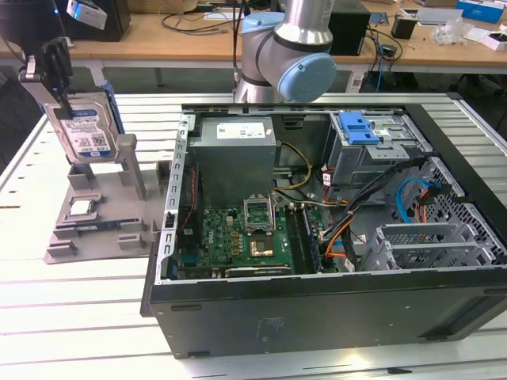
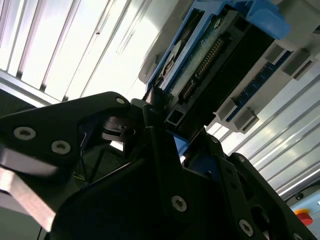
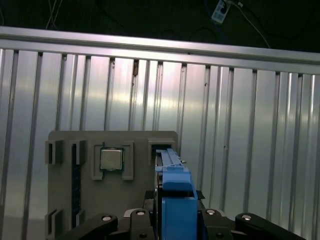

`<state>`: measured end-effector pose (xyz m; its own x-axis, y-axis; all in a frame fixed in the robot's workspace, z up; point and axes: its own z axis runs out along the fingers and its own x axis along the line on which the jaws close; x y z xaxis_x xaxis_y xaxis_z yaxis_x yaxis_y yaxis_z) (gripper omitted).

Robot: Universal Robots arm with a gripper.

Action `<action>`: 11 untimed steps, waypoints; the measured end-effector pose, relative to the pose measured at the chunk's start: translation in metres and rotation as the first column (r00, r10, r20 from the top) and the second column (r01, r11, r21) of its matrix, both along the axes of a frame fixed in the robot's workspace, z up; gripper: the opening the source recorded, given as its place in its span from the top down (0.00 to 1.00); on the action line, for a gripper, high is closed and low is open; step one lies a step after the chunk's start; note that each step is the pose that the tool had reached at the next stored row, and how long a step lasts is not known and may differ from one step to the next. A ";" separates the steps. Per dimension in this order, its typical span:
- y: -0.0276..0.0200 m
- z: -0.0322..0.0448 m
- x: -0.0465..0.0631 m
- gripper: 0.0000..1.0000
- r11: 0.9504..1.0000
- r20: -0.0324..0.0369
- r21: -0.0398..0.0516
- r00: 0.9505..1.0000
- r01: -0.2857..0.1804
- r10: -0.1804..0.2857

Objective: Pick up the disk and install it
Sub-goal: 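Pick up the disk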

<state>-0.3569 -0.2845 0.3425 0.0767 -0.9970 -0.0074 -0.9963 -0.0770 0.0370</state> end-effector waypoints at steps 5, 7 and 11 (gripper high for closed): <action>0.0009 0.0041 0.000 0.63 1.000 0.000 0.000 1.000 0.000 0.000; 0.0009 0.0063 0.000 0.63 1.000 0.000 0.000 1.000 0.000 0.000; 0.0010 0.0153 0.000 0.63 1.000 0.000 0.000 1.000 0.000 0.000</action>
